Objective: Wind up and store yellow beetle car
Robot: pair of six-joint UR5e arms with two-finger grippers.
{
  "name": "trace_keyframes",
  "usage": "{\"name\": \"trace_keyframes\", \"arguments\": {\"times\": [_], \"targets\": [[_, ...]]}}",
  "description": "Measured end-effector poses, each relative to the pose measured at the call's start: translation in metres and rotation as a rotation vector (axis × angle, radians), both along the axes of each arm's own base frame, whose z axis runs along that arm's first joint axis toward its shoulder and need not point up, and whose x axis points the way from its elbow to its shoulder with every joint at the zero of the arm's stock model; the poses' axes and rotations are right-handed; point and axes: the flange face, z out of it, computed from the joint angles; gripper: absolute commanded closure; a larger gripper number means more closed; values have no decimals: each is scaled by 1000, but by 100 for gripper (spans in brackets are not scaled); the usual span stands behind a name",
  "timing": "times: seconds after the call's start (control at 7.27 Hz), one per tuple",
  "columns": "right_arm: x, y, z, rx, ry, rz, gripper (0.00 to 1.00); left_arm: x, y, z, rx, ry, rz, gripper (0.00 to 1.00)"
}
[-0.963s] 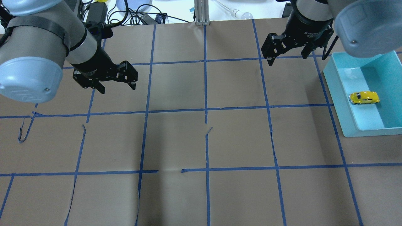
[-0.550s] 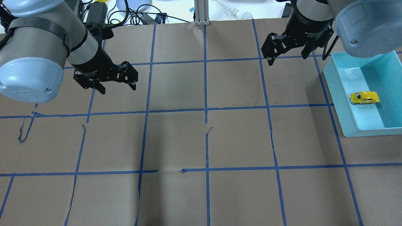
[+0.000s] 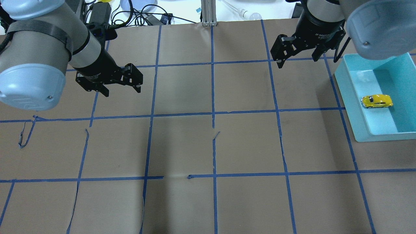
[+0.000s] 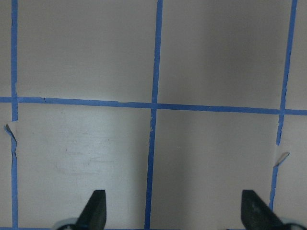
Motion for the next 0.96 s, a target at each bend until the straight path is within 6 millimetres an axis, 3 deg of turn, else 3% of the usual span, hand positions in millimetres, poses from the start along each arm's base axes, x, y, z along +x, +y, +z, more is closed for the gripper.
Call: {"name": "trace_keyframes", "arguments": {"times": [0.96], "targets": [[-1,0,0,0,0,-1,0,-5,5,3,-11,4,-4,0]]}}
